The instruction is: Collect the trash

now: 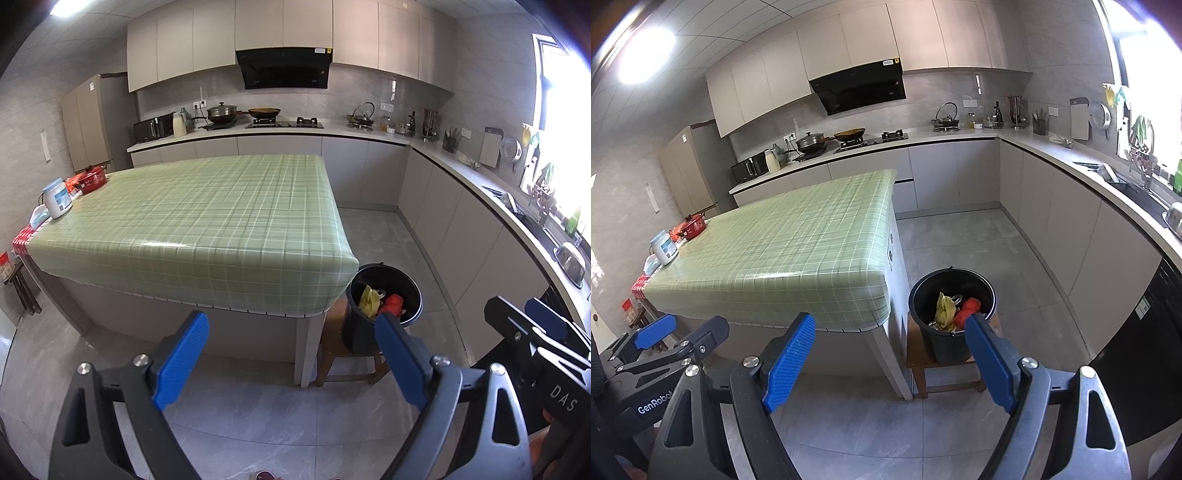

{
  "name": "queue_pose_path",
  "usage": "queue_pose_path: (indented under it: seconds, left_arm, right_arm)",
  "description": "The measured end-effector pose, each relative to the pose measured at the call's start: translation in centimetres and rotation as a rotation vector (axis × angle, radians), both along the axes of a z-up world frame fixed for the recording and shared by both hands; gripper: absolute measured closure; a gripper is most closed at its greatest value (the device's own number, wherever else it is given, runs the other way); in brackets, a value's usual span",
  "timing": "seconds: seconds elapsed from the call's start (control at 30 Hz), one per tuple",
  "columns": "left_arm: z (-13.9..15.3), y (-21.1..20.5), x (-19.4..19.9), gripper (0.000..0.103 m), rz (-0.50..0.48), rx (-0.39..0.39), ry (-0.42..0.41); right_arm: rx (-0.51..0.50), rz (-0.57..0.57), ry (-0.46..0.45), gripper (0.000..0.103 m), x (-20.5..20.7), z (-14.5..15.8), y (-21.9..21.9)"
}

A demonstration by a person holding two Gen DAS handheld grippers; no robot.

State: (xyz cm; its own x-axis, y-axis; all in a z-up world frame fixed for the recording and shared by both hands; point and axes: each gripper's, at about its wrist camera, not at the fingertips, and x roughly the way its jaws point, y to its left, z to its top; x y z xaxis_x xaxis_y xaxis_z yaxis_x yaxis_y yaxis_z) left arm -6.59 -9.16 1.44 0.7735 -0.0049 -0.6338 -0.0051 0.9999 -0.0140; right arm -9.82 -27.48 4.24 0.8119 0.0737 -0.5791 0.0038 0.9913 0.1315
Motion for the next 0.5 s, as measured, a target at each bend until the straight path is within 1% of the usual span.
queue_pose_path:
  seconds: [0.5]
  left_arm:
    - [0.09, -0.03, 0.39, 0.01, -0.001, -0.004, 0.01]
  right_arm:
    - [0.001, -0.001, 0.007, 0.018, 0.15, -0.37, 0.14]
